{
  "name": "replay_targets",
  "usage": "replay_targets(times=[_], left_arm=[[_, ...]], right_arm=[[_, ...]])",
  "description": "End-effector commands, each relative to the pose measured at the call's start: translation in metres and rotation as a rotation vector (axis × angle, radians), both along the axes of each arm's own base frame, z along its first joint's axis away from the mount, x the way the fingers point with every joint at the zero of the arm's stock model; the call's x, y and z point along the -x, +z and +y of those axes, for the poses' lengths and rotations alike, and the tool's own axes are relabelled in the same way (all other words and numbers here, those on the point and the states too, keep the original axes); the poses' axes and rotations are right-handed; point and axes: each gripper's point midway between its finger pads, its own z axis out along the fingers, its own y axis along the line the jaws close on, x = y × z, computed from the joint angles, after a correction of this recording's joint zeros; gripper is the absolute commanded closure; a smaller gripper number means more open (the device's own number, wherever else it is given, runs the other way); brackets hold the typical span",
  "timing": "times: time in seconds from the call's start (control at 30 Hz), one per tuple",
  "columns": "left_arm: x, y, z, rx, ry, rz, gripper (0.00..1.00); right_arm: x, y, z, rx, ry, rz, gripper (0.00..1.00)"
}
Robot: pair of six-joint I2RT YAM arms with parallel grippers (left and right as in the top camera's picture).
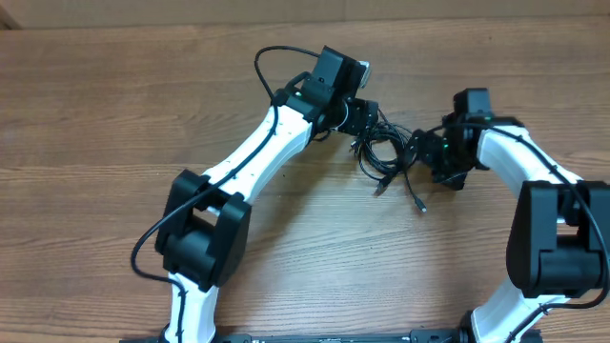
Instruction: Untangle cables
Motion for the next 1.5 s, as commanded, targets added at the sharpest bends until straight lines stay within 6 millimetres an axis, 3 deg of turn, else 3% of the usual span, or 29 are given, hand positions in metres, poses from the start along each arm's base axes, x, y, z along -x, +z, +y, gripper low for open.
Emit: replay_targets(times=[0.0,0.13,0.27,0.33,0.43,0.6,0.67,0.73,0.83,1.07,1.3,1.4,1.47], left_arm=[[-0.011,-0.029,-0.01,0.022,0.02,0.02,0.25],[-0.02,-0.054,-0.015,0.029,0.03,0.022,0.27],[-0.012,-0.09,-0.012,-0.004,0.037,0.098,0.33],[-0.011,-0.097,-0.009,-0.022,0.044,0.11,0.41],[-0.013,-0.096,-0.009,-0.021,0.046,0.101,0.54],[-0.023,-0.096,-0.001,-0.061,0.09,0.054,0.52],[-0.027,-0.093,-0.003,-0.047,0.093,0.038,0.52],[-0.028,-0.087,-0.012,0.001,0.074,0.036,0.44],[-0.03,-0.081,-0.015,0.043,0.076,0.051,0.44],[-0.039,-0.094,0.014,-0.088,0.189,0.024,0.6],[-0.038,-0.106,0.015,-0.101,0.188,0.039,0.67],[-0.034,-0.112,0.022,-0.138,0.202,0.054,0.75],[-0.033,-0.114,0.023,-0.144,0.2,0.062,0.87]], right_arm=[[-0.003,-0.015,0.002,0.055,0.016,-0.05,0.06],[-0.013,-0.023,0.005,0.094,0.028,-0.133,0.13],[-0.013,-0.031,0.001,0.159,0.028,-0.159,0.14],[-0.014,-0.033,0.002,0.157,0.028,-0.178,0.14],[-0.014,-0.036,0.002,0.156,0.024,-0.195,0.15],[-0.011,-0.042,0.002,0.154,0.024,-0.209,0.16],[-0.012,-0.043,0.002,0.153,0.024,-0.217,0.15],[-0.016,-0.041,0.006,0.152,0.035,-0.238,0.13],[-0.022,-0.037,0.016,0.146,0.056,-0.275,0.12],[-0.026,-0.035,0.021,0.143,0.065,-0.298,0.12],[-0.028,-0.033,0.021,0.143,0.065,-0.31,0.13],[-0.03,-0.032,0.023,0.169,0.099,-0.33,0.13],[-0.032,-0.031,0.029,0.193,0.148,-0.353,0.13]])
